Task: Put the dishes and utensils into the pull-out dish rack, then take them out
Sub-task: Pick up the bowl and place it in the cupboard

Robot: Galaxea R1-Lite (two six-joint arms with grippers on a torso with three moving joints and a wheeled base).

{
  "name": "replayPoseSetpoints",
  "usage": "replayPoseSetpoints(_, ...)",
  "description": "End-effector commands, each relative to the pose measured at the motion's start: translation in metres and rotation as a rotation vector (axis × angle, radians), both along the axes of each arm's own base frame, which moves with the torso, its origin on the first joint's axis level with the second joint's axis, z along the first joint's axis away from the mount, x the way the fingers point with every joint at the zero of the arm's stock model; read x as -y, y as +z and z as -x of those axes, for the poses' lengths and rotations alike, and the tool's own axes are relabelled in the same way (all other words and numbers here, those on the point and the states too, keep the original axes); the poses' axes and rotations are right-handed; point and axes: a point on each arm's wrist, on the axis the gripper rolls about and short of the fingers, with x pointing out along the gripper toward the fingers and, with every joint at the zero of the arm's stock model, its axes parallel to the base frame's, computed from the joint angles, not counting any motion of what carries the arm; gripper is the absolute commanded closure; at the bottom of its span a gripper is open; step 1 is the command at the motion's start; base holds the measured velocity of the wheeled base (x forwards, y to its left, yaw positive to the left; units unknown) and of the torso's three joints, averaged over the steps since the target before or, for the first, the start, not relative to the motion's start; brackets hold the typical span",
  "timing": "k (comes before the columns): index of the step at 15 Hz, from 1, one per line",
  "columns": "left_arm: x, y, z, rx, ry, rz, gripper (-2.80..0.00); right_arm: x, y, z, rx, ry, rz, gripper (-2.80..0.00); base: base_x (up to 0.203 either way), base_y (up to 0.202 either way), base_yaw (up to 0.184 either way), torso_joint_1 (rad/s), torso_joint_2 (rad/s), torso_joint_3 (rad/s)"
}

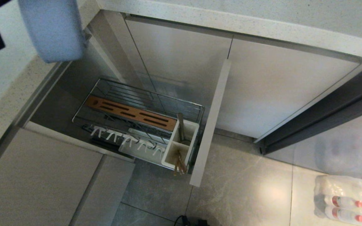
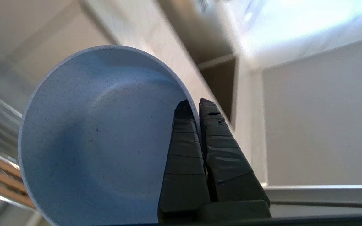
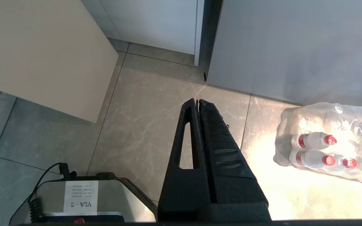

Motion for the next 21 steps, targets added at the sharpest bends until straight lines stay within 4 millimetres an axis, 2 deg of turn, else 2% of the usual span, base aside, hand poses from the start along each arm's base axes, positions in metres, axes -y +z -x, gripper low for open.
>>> replayPoseSetpoints(1,0.037,-0.015,-0.025,-0.079,-0.022,-0.047,0.00,0.000,0.000,0.000,-0.001,0.000,0.000,0.00,0.000,0.000,0.000,0.000,0.00,0.000)
replayPoseSetpoints(3,0.069,-0.031,-0.045,-0.135,0.025,-0.059,0.00,0.000,0.000,0.000,-0.001,0.000,0.000,0.00,0.000,0.000,0.000,0.000,0.00,0.000)
replayPoseSetpoints(4,0.078,-0.039,-0.055,-0.154,0.060,-0.043,0.00,0.000,0.000,0.000,-0.001,0.000,0.000,0.00,0.000,0.000,0.000,0.000,0.00,0.000)
replayPoseSetpoints(8,0.083,-0.058,-0.101,-0.142,0.143,0.009,0.00,0.000,0.000,0.000,-0.001,0.000,0.000,0.00,0.000,0.000,0.000,0.000,0.00,0.000)
replayPoseSetpoints(12,0.091,-0.096,-0.139,-0.115,0.198,0.051,0.00,0.000,0.000,0.000,-0.001,0.000,0.000,0.00,0.000,0.000,0.000,0.000,0.00,0.000)
replayPoseSetpoints(16,0.093,-0.115,-0.150,-0.042,0.202,0.111,0.00,0.000,0.000,0.000,-0.001,0.000,0.000,0.00,0.000,0.000,0.000,0.000,0.00,0.000)
replayPoseSetpoints(21,0.095,-0.141,-0.148,0.065,0.199,0.102,0.00,0.000,0.000,0.000,-0.001,0.000,0.000,0.00,0.000,0.000,0.000,0.000,0.00,0.000)
